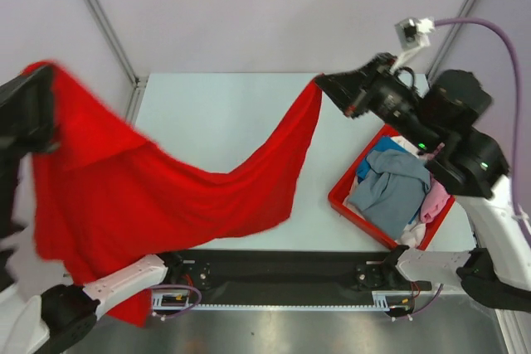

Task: Fold and stack the t-shirts
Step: Flatten the tshirt out

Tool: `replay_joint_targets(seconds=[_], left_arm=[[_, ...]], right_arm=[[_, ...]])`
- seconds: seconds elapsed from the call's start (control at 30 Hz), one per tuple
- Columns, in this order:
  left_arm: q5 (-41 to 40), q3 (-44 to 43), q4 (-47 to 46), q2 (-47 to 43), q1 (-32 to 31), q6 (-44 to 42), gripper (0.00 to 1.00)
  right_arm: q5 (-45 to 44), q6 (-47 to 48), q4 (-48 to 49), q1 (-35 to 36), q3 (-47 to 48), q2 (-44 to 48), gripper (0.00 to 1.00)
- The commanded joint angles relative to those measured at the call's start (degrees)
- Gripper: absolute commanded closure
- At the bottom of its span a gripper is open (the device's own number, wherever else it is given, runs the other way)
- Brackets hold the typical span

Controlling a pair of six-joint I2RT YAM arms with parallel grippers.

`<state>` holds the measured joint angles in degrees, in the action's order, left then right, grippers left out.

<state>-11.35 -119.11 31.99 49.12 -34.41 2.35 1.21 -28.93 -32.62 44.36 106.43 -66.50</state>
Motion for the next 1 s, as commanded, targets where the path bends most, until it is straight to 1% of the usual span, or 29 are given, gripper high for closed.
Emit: replay_joint_targets(seconds=[0.0, 0.03, 0.07, 0.1, 0.13, 0.17, 0.2, 0.23, 0.3, 0.33, 0.43, 0.5, 0.6, 0.73, 0.77, 0.8, 0.97], left_arm=[[-5.16, 4.67, -5.08, 11.95, 0.31, -6.11, 1.00], [-5.08, 4.24, -5.61, 13.96, 1.36, -7.17, 1.00], [-4.56, 3.28, -5.79, 17.55, 2.76, -7.53, 1.00], [-1.25, 0.83, -5.71, 19.50, 4.69, -6.23, 1.00], [0.79, 0.20, -6.23, 20.82, 9.67, -4.91, 1.00], [2.81, 0.19, -7.37, 21.71, 12.41, -3.42, 1.00], [7.09, 0.98, -10.25, 23.28, 15.05, -0.19, 1.00], [8.44, 1.16, -11.32, 23.91, 19.60, 0.98, 1.00], [10.90, 0.46, -13.44, 25.92, 22.97, 3.96, 1.00], [15.53, 0.11, -14.14, 26.54, 25.77, 4.94, 1.00], [20.38, -1.82, -16.34, 27.34, 27.82, 5.56, 1.00], [21.90, -3.49, -16.26, 27.17, 28.17, 5.47, 1.00], [23.57, -3.59, -16.34, 24.80, 28.26, 6.61, 1.00], [24.80, -3.59, -15.20, 19.88, 28.26, 7.41, 1.00], [25.41, -3.76, -14.24, 17.52, 28.26, 7.41, 1.00], [25.59, -4.37, -13.62, 16.11, 28.26, 7.32, 1.00], [25.86, -7.54, -9.58, 7.93, 28.26, 7.05, 0.99]], right_arm=[[-8.16, 2.83, 8.08, -4.70, -2.71, -7.04, 1.00], [-6.85, 2.04, 8.88, -9.24, -2.81, -8.28, 1.00], [-5.88, 1.86, 9.67, -11.29, -2.64, -9.51, 1.00], [-3.87, 1.86, 11.86, -13.05, -2.72, -11.96, 1.00], [-3.15, 2.12, 13.01, -16.20, -2.55, -13.12, 1.00], [-2.10, 2.12, 15.46, -17.63, -2.37, -14.26, 1.00], [0.08, 1.86, 16.61, -18.94, -2.02, -15.14, 1.00], [0.37, 1.68, 17.41, -19.83, -1.24, -17.06, 1.00], [1.16, 2.29, 17.59, -21.33, 0.87, -18.66, 1.00], [1.07, 2.91, 17.33, -21.33, 3.14, -19.45, 1.00], [0.55, 4.84, 16.19, -21.24, 5.71, -20.16, 1.00], [0.11, 5.89, 15.48, -21.24, 5.98, -18.94, 1.00], [0.19, 6.86, 13.91, -21.24, 6.15, -15.60, 1.00], [1.42, 7.13, 10.92, -20.98, 5.63, -9.63, 1.00], [1.77, 7.30, 9.52, -20.81, 5.37, -8.40, 1.00], [2.21, 7.31, 8.72, -20.54, 5.28, -5.60, 1.00], [3.88, 6.17, 6.00, -19.14, 3.96, 2.59, 1.00]])
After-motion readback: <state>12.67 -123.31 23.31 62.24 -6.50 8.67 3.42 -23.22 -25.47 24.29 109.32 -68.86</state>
